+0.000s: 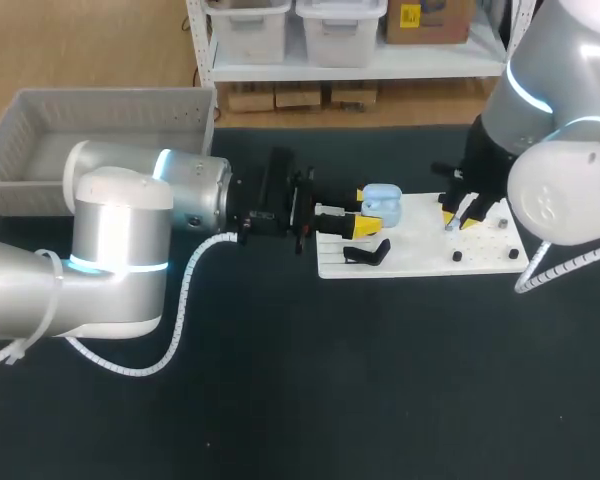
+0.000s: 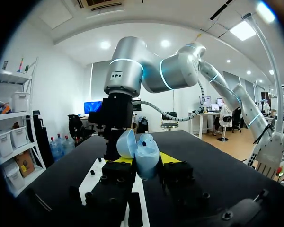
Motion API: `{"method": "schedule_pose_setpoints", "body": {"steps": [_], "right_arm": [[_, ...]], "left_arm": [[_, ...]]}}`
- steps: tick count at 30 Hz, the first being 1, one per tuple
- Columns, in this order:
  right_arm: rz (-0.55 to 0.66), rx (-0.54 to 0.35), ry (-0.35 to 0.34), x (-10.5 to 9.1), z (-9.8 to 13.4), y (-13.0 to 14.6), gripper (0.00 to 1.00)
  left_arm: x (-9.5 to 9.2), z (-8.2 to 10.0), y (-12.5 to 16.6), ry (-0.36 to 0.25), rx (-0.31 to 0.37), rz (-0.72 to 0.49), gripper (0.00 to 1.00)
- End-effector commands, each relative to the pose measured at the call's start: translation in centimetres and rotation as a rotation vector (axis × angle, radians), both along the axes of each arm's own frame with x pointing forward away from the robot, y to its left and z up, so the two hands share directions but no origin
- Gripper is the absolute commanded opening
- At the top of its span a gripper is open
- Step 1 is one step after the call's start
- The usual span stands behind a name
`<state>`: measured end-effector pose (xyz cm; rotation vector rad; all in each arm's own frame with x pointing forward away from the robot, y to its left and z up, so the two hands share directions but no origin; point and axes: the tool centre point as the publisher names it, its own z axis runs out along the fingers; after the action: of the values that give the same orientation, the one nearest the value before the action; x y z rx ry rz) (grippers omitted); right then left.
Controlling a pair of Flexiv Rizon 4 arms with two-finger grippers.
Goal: Pick up each earbud case from the left stands, insert the matching earbuds, close the lid, and place the case in the box.
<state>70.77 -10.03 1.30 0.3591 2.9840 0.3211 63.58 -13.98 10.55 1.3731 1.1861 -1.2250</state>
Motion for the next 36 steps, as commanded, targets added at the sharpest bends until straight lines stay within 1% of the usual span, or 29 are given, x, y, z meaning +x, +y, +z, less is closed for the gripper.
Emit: {"method": "schedule_pose_setpoints", "body": {"steps": [1,4,11,15,19,21,25,28,32,36], "right_arm": [[-0.004,-0.002,0.0,-0.1,0.1,-0.1,0.0],[-0.007,0.002,-0.008,-0.6,0.7,-0.1,0.0],[-0.007,0.01,-0.048,-1.9,3.6,-0.1,0.0],[0.004,0.0,-0.078,-3.2,6.0,0.2,0.0],[0.035,0.001,-0.09,-4.9,9.2,0.7,0.0],[0.067,0.006,-0.072,-5.8,10.9,1.3,0.0],[0.13,-0.034,-0.089,-7.7,13.7,3.0,0.0],[0.163,-0.053,-0.097,-8.9,15.4,4.4,0.0],[0.198,-0.069,-0.1,-10.0,17.0,6.1,0.0],[0.239,-0.071,-0.077,-11.0,18.0,7.8,0.0]], "left_arm": [[-0.2,-0.1,0.0,-0.004,-0.003,0.008,0.0],[-0.2,-0.1,0.0,-0.004,-0.003,0.008,0.0],[-0.2,-0.1,0.0,-0.004,-0.003,0.008,0.0],[-0.2,-0.1,0.0,-0.004,-0.003,0.008,0.0],[-0.2,-0.1,0.0,-0.004,-0.003,0.008,0.0],[-0.2,-0.1,0.0,-0.004,-0.003,0.008,0.0],[-0.2,-0.1,0.0,-0.004,-0.003,0.008,0.0],[-0.2,-0.1,0.0,-0.004,-0.003,0.008,0.0],[-0.2,-0.1,0.0,-0.004,-0.003,0.008,0.0],[-0.2,-0.1,0.0,-0.004,-0.003,0.008,0.0]]}}
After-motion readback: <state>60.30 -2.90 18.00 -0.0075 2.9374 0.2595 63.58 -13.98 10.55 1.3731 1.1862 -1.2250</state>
